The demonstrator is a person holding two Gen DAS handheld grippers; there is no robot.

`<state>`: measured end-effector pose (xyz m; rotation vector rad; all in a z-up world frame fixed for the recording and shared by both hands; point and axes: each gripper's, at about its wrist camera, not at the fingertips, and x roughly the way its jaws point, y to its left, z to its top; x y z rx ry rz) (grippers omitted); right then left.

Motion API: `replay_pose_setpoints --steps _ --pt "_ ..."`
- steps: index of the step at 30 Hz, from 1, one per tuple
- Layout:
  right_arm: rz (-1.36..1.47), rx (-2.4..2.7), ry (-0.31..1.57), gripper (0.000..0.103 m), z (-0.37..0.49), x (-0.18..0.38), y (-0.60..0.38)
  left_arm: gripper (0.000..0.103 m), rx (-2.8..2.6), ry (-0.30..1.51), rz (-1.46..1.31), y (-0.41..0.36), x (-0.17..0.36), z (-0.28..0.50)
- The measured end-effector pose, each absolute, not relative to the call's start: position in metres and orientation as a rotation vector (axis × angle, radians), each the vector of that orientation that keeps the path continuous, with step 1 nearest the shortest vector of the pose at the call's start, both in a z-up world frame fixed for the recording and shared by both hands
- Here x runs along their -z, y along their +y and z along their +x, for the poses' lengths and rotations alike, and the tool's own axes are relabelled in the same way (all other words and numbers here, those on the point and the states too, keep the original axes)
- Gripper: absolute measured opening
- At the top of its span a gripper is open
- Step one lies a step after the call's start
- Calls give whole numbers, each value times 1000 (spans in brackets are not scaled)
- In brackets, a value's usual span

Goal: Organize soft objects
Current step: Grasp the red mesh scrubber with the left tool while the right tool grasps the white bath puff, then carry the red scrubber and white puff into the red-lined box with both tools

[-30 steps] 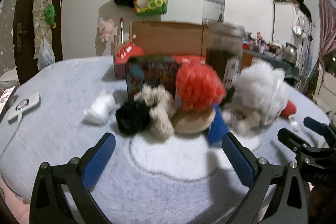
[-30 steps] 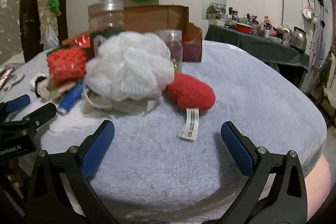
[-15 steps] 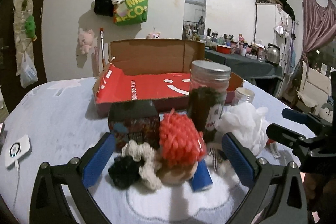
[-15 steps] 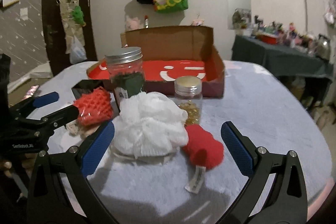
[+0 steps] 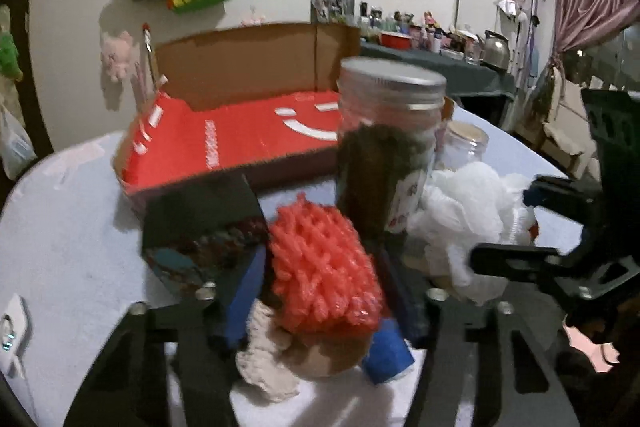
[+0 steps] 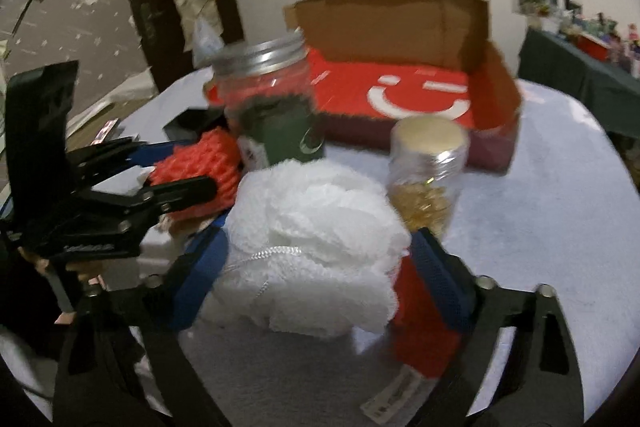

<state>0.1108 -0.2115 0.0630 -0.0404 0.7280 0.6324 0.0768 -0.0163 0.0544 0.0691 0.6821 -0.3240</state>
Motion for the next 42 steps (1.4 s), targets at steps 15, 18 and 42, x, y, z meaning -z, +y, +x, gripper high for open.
replay_pose_setpoints --steps 15,18,42 --pt "-25 -589 602 44 80 -82 -221 44 323 635 27 -7 -76 65" --pt "-24 -582 583 44 77 -89 -223 44 324 600 41 -6 -85 59" --pt "-110 -582 436 44 119 -173 -230 44 362 526 112 11 -162 118"
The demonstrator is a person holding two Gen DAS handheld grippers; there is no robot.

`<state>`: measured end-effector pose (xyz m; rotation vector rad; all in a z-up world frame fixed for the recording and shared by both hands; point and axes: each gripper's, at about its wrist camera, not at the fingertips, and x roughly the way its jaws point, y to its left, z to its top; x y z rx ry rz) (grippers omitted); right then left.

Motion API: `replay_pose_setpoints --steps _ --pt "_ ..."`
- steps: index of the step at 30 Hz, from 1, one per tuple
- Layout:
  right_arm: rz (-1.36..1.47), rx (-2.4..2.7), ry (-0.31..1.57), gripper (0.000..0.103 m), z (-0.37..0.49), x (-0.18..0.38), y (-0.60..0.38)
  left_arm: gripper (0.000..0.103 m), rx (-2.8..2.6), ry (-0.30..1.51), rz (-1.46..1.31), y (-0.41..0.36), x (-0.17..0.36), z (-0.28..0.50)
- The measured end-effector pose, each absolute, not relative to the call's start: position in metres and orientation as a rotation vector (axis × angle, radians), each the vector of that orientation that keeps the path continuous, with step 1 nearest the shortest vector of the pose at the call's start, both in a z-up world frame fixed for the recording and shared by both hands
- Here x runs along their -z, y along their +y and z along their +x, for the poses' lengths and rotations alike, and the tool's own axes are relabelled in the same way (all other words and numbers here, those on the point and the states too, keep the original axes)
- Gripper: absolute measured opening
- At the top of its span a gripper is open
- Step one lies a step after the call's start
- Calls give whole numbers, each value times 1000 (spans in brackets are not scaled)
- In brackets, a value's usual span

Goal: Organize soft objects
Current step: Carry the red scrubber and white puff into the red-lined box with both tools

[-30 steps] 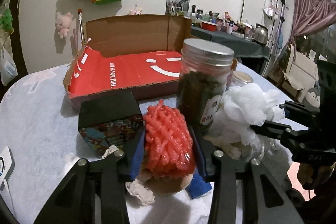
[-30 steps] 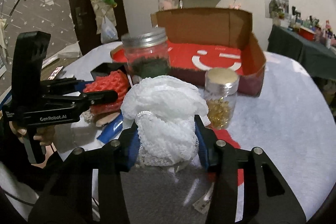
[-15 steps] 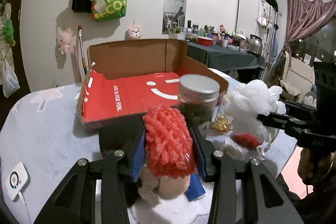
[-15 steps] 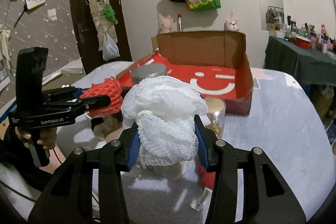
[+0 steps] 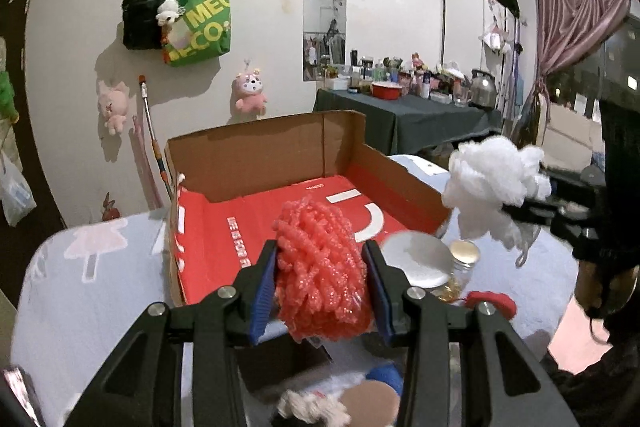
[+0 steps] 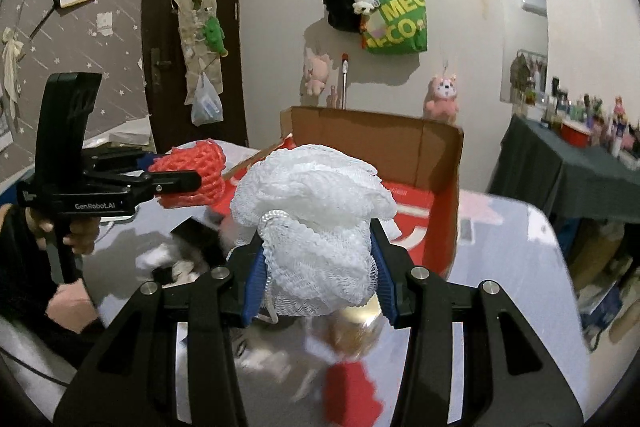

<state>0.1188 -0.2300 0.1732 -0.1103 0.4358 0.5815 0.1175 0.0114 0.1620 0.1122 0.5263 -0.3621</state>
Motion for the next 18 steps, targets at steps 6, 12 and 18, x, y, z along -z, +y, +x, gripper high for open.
replay_pose_setpoints --steps 6,12,18 --pt "-152 -588 462 44 169 -192 -222 44 380 546 179 8 -175 156" --pt "-162 -582 577 44 239 -192 -209 45 398 631 218 2 -171 216" --pt "-233 -535 696 44 307 -168 -184 45 395 732 238 -9 -145 275"
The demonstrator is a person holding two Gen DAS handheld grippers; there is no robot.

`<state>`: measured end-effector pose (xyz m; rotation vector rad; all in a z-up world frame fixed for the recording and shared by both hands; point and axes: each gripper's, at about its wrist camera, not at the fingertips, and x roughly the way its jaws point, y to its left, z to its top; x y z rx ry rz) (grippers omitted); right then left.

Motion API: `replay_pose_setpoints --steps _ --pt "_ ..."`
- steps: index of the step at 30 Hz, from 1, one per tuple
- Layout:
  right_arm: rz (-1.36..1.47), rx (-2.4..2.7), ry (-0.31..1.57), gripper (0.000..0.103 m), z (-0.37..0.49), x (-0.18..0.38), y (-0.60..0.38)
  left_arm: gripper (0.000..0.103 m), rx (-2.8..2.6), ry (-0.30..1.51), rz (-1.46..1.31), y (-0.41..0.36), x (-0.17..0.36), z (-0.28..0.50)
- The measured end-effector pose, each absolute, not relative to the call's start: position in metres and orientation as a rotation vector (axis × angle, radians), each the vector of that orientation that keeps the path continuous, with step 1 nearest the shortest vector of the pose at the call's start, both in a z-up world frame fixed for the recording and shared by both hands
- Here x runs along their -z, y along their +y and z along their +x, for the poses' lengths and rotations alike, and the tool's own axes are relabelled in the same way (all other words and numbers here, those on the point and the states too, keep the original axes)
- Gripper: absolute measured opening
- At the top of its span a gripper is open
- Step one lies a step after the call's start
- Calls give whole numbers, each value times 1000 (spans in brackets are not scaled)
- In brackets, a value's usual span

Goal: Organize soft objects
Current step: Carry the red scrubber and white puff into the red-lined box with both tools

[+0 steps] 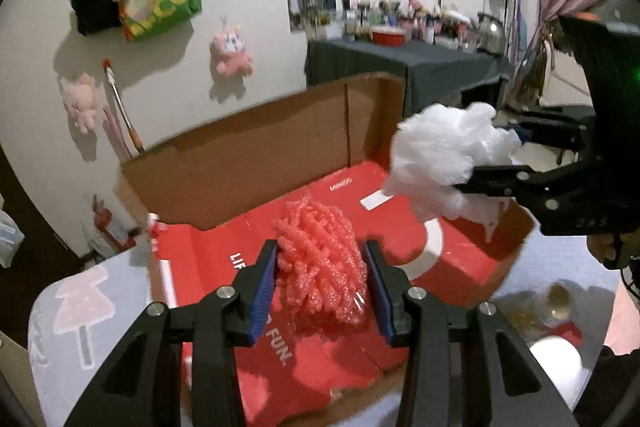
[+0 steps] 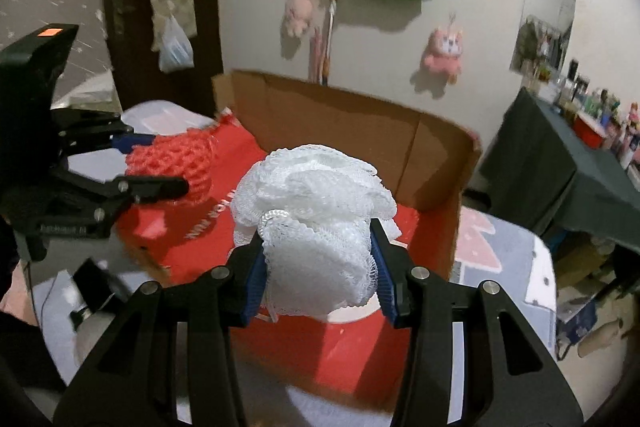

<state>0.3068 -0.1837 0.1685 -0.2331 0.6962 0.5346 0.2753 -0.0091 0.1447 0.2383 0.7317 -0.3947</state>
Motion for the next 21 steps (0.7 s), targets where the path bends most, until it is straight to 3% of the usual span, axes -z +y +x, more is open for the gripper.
replay_pose_setpoints --steps 10,21 --pt "-222 -432 905 44 411 -126 -156 45 341 817 276 -18 -110 352" --pt "-210 -365 1029 45 455 -87 -140 46 276 893 225 -10 -77 397"
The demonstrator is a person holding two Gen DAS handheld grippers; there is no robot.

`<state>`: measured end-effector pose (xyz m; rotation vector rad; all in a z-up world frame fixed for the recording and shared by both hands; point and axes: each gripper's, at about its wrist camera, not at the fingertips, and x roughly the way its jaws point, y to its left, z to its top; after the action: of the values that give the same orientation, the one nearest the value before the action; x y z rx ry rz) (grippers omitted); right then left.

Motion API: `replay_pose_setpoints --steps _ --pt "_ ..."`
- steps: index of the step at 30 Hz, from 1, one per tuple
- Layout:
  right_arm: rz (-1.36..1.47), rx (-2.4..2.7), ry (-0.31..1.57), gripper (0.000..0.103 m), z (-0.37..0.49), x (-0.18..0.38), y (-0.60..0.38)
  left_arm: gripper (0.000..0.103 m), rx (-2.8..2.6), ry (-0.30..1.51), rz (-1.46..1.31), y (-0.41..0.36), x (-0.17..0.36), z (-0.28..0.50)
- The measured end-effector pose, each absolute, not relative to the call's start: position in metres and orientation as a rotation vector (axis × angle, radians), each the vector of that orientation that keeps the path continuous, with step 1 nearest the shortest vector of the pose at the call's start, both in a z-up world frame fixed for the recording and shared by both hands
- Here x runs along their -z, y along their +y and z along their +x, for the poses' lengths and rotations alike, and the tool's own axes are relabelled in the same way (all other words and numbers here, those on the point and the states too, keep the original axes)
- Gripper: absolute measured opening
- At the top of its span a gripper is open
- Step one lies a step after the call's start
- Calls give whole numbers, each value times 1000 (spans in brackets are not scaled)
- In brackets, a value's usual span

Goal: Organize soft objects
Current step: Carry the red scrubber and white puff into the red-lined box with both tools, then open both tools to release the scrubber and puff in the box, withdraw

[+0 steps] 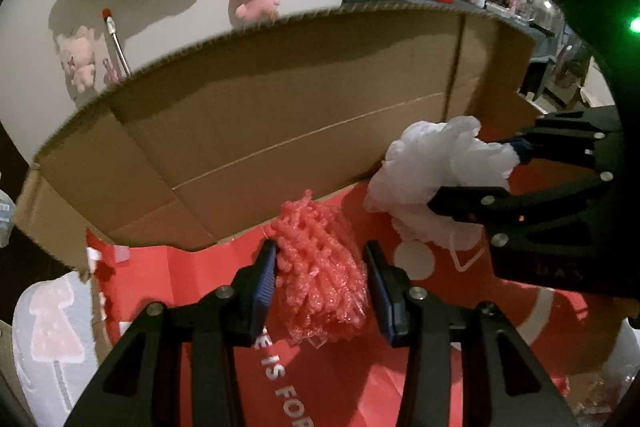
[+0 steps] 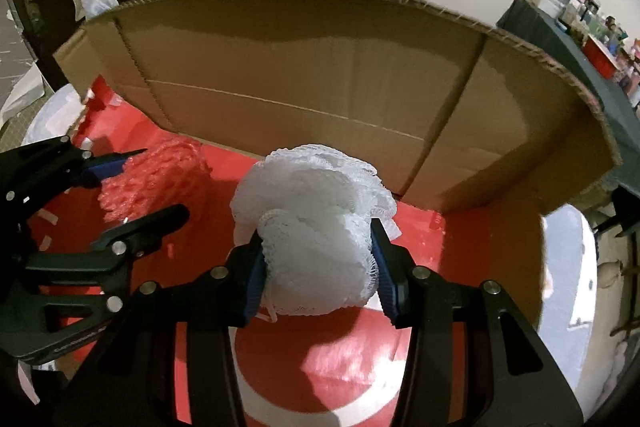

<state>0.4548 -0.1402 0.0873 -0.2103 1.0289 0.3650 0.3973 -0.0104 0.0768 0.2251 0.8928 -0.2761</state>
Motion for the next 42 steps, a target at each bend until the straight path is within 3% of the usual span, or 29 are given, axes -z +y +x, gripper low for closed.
replay_pose_setpoints --steps 17,28,31,39,42 --pt "-216 -356 1022 53 454 -75 -141 51 240 898 191 -6 -68 410" --pt "-208 -351 1017 59 455 -78 -137 69 239 880 174 -4 -74 405" --pt "-217 -338 1015 67 453 -79 -137 75 235 867 172 -3 -78 401" --pt "-185 -330 1007 70 444 -89 -144 84 206 847 156 3 -92 388" --pt "-174 -325 987 76 436 -100 -150 90 200 821 138 6 -103 379"
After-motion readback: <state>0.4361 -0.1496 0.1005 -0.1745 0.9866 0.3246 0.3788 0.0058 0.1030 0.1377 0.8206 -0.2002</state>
